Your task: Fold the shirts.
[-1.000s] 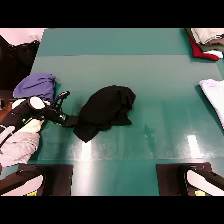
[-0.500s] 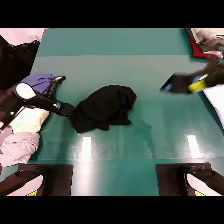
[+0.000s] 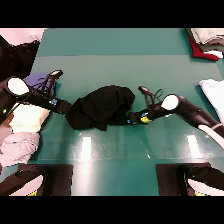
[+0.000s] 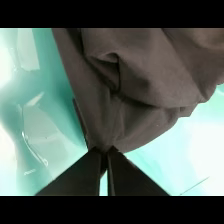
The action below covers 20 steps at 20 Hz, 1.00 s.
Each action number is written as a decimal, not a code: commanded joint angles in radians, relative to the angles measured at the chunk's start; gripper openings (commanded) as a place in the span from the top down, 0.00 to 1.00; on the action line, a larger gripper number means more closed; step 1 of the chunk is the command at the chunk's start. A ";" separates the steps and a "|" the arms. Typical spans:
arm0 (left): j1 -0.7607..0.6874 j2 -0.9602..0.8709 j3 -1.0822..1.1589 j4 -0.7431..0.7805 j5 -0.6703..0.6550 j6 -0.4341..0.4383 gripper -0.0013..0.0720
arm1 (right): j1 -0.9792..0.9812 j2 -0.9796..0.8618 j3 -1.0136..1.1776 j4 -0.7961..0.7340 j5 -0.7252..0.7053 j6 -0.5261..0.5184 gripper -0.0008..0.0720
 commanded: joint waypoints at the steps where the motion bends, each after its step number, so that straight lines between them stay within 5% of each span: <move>1: 0.001 0.001 0.002 0.002 -0.029 -0.002 0.95 | 0.080 -0.108 0.053 0.012 -0.074 -0.006 0.21; 4: 0.001 0.001 0.002 0.002 -0.049 -0.002 0.94 | 0.089 -0.153 0.100 0.007 -0.073 -0.007 0.54; 6: 0.001 0.002 0.003 0.003 -0.044 -0.019 0.95 | 0.085 -0.150 0.108 0.002 -0.073 -0.035 0.97; 12: 0.001 0.070 0.275 0.163 -0.055 -0.079 0.95 | -0.036 0.158 0.117 -0.049 -0.020 -0.041 0.97; 20: 0.001 0.229 0.762 0.184 -0.068 -0.079 0.94 | -0.467 0.600 0.402 -0.047 0.092 -0.037 0.97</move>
